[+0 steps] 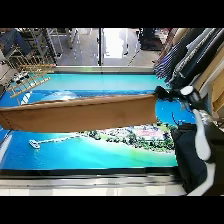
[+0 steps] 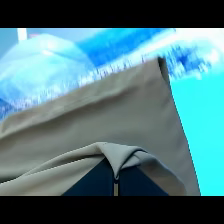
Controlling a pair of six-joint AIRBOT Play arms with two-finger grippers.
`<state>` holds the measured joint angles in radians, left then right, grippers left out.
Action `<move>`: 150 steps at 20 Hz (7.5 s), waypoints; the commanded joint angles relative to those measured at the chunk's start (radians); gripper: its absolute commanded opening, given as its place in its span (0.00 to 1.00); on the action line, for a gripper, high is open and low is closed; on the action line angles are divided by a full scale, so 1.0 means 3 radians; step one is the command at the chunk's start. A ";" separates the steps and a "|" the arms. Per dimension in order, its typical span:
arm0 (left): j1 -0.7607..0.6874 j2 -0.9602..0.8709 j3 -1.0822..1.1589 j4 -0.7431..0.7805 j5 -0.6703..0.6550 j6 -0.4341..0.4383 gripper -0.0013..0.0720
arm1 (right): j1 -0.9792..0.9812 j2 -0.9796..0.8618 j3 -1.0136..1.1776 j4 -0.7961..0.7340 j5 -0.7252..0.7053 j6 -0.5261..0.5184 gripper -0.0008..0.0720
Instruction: Fold the clothes and pants, and hang the long-sleeved shirts on hangers.
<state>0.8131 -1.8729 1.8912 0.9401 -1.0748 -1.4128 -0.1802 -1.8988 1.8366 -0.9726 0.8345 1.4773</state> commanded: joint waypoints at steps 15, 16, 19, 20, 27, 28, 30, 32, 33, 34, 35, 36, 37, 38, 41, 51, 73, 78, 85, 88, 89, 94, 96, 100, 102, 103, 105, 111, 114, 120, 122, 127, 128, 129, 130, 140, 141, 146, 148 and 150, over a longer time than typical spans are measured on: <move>-0.0169 -0.0132 -0.0025 0.1436 -0.1146 -0.0258 0.89 | -0.0394 0.0080 -0.0514 0.0075 0.1841 -0.0108 0.76; -0.0170 -0.0130 -0.0093 0.1420 -0.1282 -0.0256 0.89 | -0.0394 0.0267 -0.0909 0.0150 0.1775 -0.0109 0.76; -0.0182 -0.0131 -0.0304 0.1138 -0.1251 -0.0308 0.89 | -0.0394 0.0638 -0.1761 0.0451 0.1420 -0.0186 0.77; -0.0200 -0.0132 -0.0356 0.1127 -0.1174 -0.0309 0.89 | -0.0393 0.0657 -0.1904 0.0659 0.1321 -0.0230 0.84; -0.0381 -0.0188 -0.0470 0.0952 -0.0271 -0.0618 0.90 | 0.0010 0.0626 -0.2064 0.1157 0.0067 -0.0092 0.90; -0.0413 -0.0223 -0.0472 0.0843 -0.0163 -0.0618 0.90 | 0.0065 0.0587 -0.2064 0.1167 -0.0047 -0.0057 0.90; -0.0488 -0.0320 -0.0470 0.0694 -0.0011 -0.0687 0.90 | 0.0149 0.0501 -0.2056 0.1228 -0.0233 -0.0015 0.88; -0.0561 -0.0455 -0.0470 0.0619 0.0085 -0.0832 0.71 | 0.0248 0.0458 -0.2056 0.1317 -0.0456 -0.0017 0.65; -0.0591 -0.0506 -0.0470 0.0595 0.0097 -0.0827 0.35 | 0.0300 0.0453 -0.2056 0.1331 -0.0585 -0.0015 0.55; -0.0622 -0.0543 -0.0470 0.0573 0.0095 -0.0773 0.05 | 0.0342 0.0453 -0.2055 0.1342 -0.0694 -0.0015 0.47; -0.0643 -0.0547 -0.0469 0.0559 0.0127 -0.0727 0.04 | 0.0359 0.0453 -0.2032 0.1333 -0.0743 -0.0017 0.32; -0.0651 -0.0543 -0.0440 0.0552 0.0126 -0.0707 0.04 | 0.0357 0.0454 -0.1989 0.1325 -0.0707 -0.0020 0.18; -0.0650 -0.0543 -0.0348 0.0554 0.0022 -0.0571 0.04 | 0.0331 0.0458 -0.1904 0.1255 -0.0566 -0.0032 0.08; -0.0626 -0.0543 -0.0193 0.0580 -0.0164 -0.0455 0.03 | 0.0296 0.0472 -0.1795 0.1146 -0.0371 -0.0089 0.04; -0.0519 -0.0539 0.0486 0.0900 -0.0894 -0.0237 0.03 | 0.0219 0.0608 -0.1408 0.0547 0.0432 -0.0144 0.04; 0.0047 0.0243 -0.0514 0.2140 -0.1240 0.0102 0.03 | 0.0740 0.1516 -0.2786 -0.0286 0.2063 -0.0476 0.04; 0.0117 0.0225 -0.0551 0.1298 -0.1150 0.0401 0.68 | 0.0637 0.1417 -0.1110 -0.0959 0.0477 -0.0155 0.04; 0.0088 0.0187 -0.0551 0.0470 -0.1164 0.0753 0.68 | 0.0104 0.1415 -0.2280 -0.0952 0.0292 0.0046 0.69; 0.0038 0.0170 -0.0552 0.0506 -0.1896 0.0662 0.72 | -0.0295 0.1450 -0.2356 -0.0491 0.0715 -0.0025 0.79; 0.0038 0.0291 -0.0757 0.0505 -0.2101 0.0308 0.64 | -0.0286 0.1450 -0.2401 -0.0193 0.1024 -0.0069 0.80; 0.0038 0.0395 -0.0903 0.0506 -0.2001 0.0306 0.57 | -0.0287 0.1450 -0.2471 -0.0093 0.1035 -0.0069 0.80; -0.0018 0.1080 -0.1868 0.0505 -0.1410 0.0308 0.82 | -0.0290 0.1450 -0.3052 0.0785 0.0298 -0.0093 0.80; -0.0095 0.1291 -0.2265 0.0497 -0.1300 0.0309 0.82 | -0.0290 0.1442 -0.3112 0.1053 0.0141 -0.0116 0.80; -0.0242 0.1653 -0.2988 0.0501 -0.0674 0.0128 0.82 | -0.0290 0.1420 -0.3109 0.1268 0.0094 -0.0192 0.80; -0.0251 0.1781 -0.3300 0.0505 -0.0229 -0.0043 0.82 | -0.0290 0.1420 -0.3109 0.1268 0.0084 -0.0191 0.80; -0.0245 0.1811 -0.3426 0.0505 0.0043 -0.0135 0.82 | -0.0290 0.1419 -0.3109 0.1270 0.0084 -0.0189 0.80; -0.0245 0.1812 -0.3585 0.0501 0.0543 -0.0418 0.82 | -0.0287 0.1418 -0.3109 0.1273 0.0113 -0.0187 0.81; -0.0192 0.1812 -0.3602 0.0502 0.1193 -0.0665 0.08 | -0.0083 0.1244 -0.3109 0.1420 -0.0228 -0.0186 0.82; -0.0065 0.1812 -0.3601 0.0500 0.1186 -0.0482 0.04 | 0.0108 0.1100 -0.3086 0.1567 -0.0641 -0.0159 0.83; 0.0154 0.1812 -0.3574 0.0422 0.1111 -0.0116 0.04 | 0.0191 0.0894 -0.2839 0.1731 -0.0946 -0.0111 0.81; 0.0207 0.1809 -0.3511 0.0326 0.1022 0.0057 0.04 | 0.0192 0.0786 -0.2759 0.1722 -0.0935 -0.0014 0.69; 0.0270 0.1559 -0.3034 0.0324 0.0707 0.0064 0.04 | 0.0191 0.0701 -0.2377 0.1659 -0.0924 0.0009 0.04; 0.0270 0.1448 -0.2842 0.0282 0.0615 0.0064 0.04 | 0.0191 0.0702 -0.2206 0.1579 -0.0894 0.0004 0.04; 0.0277 0.1321 -0.2603 0.0183 0.0456 0.0067 0.04 | 0.0191 0.0702 -0.1985 0.1462 -0.0829 -0.0022 0.04; 0.0290 0.1193 -0.2347 0.0031 0.0262 0.0146 0.04 | 0.0184 0.0703 -0.1740 0.1334 -0.0745 -0.0097 0.04; 0.0726 0.0532 -0.1118 0.0703 -0.1096 0.0816 0.03 | 0.0271 0.1074 -0.1752 0.0150 0.1558 -0.0495 0.04; 0.0745 0.0507 -0.1207 0.0819 -0.1092 0.0918 0.03 | 0.0306 0.1161 -0.1975 0.0145 0.1559 -0.0491 0.04; 0.0755 0.0350 -0.1350 0.1300 -0.0938 0.0969 0.03 | 0.0518 0.1696 -0.3005 0.0019 0.1665 -0.0322 0.04; 0.0758 0.0350 -0.1333 0.1485 -0.0778 0.0966 0.03 | 0.0544 0.1920 -0.3311 -0.0141 0.1850 -0.0238 0.05; 0.0771 0.0348 -0.1286 0.1503 -0.0651 0.0969 0.03 | 0.0540 0.2092 -0.3465 -0.0193 0.2190 -0.0240 0.41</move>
<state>1.0397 -1.7618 1.4960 1.3239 -1.3285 -1.1282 -0.0288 -1.3514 0.9016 -0.9852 1.3697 1.3853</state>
